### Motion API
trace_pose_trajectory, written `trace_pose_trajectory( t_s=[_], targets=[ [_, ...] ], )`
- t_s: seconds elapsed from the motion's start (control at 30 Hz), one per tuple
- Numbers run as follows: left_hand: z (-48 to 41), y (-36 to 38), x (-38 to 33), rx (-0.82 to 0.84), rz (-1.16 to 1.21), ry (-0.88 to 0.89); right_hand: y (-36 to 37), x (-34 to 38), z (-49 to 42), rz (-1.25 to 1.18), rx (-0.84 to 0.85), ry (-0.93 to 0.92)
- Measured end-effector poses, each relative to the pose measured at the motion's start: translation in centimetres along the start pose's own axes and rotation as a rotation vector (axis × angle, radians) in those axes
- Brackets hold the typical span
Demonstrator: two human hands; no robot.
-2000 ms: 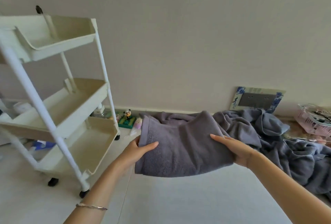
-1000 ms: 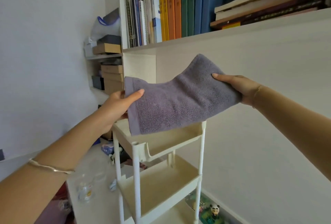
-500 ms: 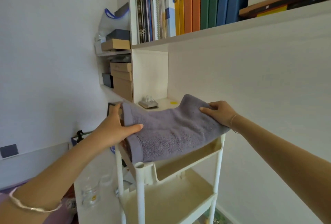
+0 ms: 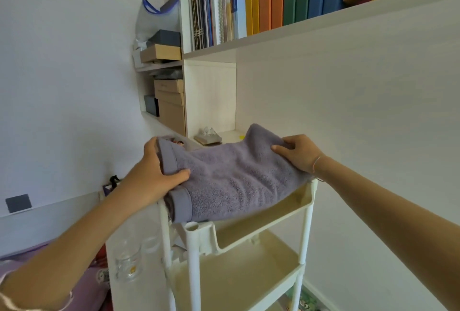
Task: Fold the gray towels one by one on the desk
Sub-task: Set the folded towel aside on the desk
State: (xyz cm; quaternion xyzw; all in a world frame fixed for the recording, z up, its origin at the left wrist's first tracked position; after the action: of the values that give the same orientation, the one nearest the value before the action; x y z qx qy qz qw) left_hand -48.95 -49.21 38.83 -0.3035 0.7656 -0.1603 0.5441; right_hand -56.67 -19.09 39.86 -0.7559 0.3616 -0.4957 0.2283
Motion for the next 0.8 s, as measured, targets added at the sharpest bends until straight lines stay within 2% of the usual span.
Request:
trace_pose_trajectory(
  t_s=[0.23,0.4,0.53,0.63,0.73,0.77,0.8],
  targets=[
    [-1.0,0.2,1.0,-0.105,0.091,0.039,-1.6,1.2,-0.9,-0.216,-0.102,-0.071],
    [-1.3,0.7,2.3,-0.034,0.006,-0.024,0.2,-1.2,-1.0,0.025,-0.044,0.007],
    [-1.7,0.9,1.0,0.114,-0.256,0.055,0.4,-0.5,-1.2,0.23,0.037,0.024],
    [-2.1,1.5,-0.1,0.274,-0.509,0.009,0.9,0.9,-0.8,0.569,0.078,-0.027],
    [-1.7,1.5,-1.7,0.251,-1.013,-0.006,0.9,2.4,-0.3,0.77,0.035,-0.093],
    [-1.4,1.8,-2.4,0.227,-1.109,0.062,0.8,2.8,0.1,0.781,-0.002,-0.111],
    [-1.1,2.3,-3.3,0.206,-1.103,0.164,0.6,3.3,0.4,0.763,-0.048,-0.155]
  ],
)
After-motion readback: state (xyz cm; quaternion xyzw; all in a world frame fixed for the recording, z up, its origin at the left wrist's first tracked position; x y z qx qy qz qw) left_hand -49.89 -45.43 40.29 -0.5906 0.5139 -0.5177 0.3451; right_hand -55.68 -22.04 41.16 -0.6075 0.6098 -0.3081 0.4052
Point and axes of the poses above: each hand's wrist, its own z-axis away from the middle knuckle, its own y-axis out of the palm, x = y × z, the point moved 5 cm from there along -z, towards the middle knuckle, and after that the axes turned 2 degrees about -x, right-handed, at the moved point
